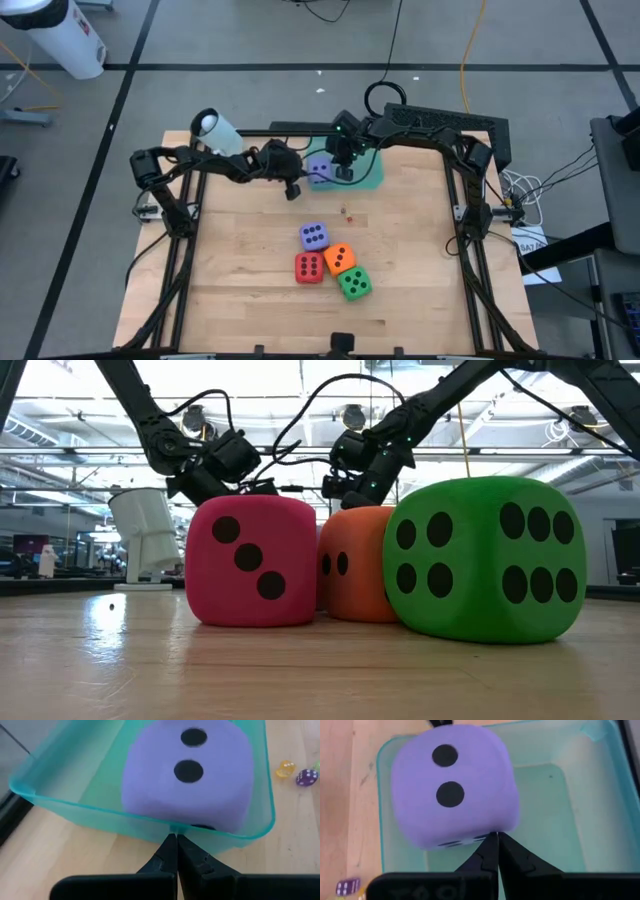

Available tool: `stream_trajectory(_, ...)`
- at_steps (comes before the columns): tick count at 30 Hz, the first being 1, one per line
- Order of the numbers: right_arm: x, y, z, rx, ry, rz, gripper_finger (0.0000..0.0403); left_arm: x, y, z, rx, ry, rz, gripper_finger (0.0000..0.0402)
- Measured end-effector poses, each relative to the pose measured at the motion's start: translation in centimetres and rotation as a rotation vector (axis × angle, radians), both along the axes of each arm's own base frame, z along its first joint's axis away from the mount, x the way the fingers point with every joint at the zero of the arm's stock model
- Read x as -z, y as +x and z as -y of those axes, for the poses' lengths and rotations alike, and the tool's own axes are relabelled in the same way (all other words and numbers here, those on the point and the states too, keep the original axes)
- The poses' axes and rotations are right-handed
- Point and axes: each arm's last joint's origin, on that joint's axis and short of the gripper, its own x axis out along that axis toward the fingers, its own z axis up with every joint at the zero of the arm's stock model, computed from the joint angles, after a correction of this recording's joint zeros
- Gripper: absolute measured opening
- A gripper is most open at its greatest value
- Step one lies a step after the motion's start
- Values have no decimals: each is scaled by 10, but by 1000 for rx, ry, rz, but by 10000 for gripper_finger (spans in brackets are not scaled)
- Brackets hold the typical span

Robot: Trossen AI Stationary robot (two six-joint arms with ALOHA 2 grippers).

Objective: Pick & Place Dice
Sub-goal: Put the bottom large purple dice into the green container, then put the large green dice into the green container

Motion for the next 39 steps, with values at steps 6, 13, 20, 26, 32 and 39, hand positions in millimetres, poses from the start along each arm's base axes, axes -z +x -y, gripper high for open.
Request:
stream_trajectory(6,-25,-6,-4,44,3,58,5,-12,-5,1,-11,15,-1,1)
stream_trajectory(13,-48,-18,-15,60,0,44,47,-31,-16,13,13,50,39,1)
stream_trajectory(20,-91,-39,-61,-17,15,7,64,-47,-65,35,20,121,124,0)
stream_trajectory(26,-135,-56,-112,-26,-51,84,68,-63,-112,59,73,142,299,0)
stream_trajectory(32,-144,-79,-161,-73,-153,134,70,-70,-135,74,73,144,358,0)
stream_trajectory(39,-93,-125,-193,-158,-203,470,70,-74,-146,80,69,138,361,0)
